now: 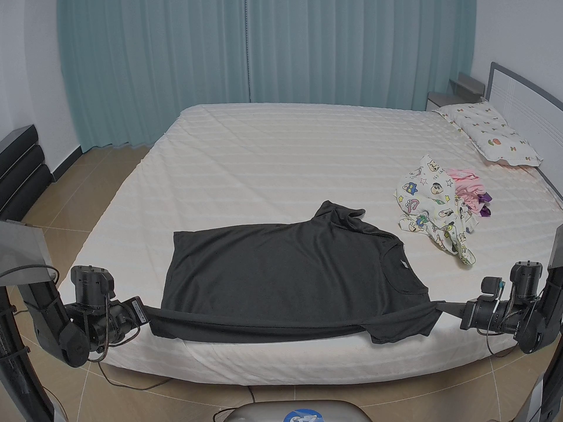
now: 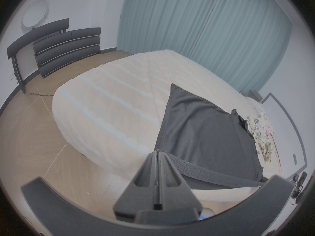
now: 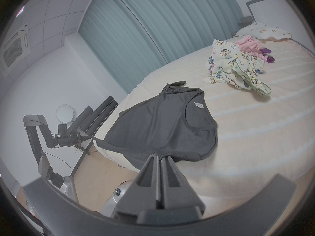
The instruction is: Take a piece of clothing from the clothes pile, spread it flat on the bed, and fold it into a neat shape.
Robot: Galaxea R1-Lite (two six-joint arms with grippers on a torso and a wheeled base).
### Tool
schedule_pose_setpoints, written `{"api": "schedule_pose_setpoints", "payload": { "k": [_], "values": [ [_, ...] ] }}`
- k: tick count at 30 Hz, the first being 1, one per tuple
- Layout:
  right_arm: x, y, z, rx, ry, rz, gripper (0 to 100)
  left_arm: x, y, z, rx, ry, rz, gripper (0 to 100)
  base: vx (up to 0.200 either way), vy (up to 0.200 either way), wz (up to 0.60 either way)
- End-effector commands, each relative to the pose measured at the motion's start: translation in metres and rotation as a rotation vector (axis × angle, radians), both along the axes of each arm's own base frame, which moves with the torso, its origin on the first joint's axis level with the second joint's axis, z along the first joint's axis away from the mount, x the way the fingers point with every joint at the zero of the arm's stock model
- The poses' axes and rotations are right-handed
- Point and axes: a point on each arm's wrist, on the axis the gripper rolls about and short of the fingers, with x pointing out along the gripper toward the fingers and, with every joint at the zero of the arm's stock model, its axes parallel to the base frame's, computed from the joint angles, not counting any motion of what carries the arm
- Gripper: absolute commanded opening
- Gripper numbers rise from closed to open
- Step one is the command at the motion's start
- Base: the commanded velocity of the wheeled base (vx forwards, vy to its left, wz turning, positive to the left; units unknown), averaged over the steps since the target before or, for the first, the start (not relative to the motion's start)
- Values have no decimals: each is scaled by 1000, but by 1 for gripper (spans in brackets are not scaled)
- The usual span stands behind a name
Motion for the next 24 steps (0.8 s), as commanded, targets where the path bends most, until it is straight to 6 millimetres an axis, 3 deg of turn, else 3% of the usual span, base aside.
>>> {"api": "schedule_pose_setpoints", "payload": {
  "k": [1, 13, 24],
  "values": [
    [6, 2, -1, 0, -9, 10, 0, 5, -1, 4, -2, -29, 0, 0, 0, 0, 0],
    [26, 4, -6, -8, -49, 18, 0, 22, 1, 10, -11, -79, 28, 0, 0, 0, 0],
    [39, 4, -4, 72, -82, -18, 0, 43, 0, -1, -19, -82, 32, 0, 0, 0, 0]
  ]
}}
